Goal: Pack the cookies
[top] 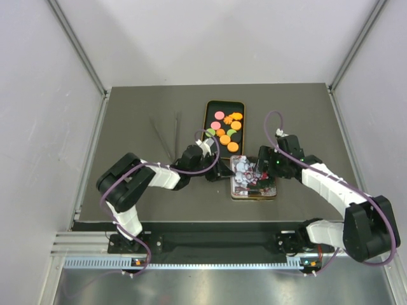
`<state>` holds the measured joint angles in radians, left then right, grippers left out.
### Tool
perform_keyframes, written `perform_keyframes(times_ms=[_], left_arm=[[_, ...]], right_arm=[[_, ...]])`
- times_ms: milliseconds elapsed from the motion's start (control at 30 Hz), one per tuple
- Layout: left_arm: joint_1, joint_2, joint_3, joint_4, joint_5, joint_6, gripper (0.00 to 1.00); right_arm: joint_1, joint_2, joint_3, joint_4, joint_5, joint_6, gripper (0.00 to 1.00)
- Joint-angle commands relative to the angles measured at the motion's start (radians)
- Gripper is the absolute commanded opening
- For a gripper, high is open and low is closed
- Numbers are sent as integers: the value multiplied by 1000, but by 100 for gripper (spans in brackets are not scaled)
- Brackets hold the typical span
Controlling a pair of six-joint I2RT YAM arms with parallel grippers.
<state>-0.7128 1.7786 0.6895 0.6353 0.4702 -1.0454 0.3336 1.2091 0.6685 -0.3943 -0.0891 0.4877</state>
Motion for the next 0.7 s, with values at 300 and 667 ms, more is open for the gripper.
perform_keyframes(times_ms=[300,667], left_arm=[[-40,-126,39,-201,-119,139,59],[-14,-199,163,-454,-263,266,65]], right_arm=[[9,24,97,-2,-6,-100,100],[-28,-19,103,-6,-60,-124,100]])
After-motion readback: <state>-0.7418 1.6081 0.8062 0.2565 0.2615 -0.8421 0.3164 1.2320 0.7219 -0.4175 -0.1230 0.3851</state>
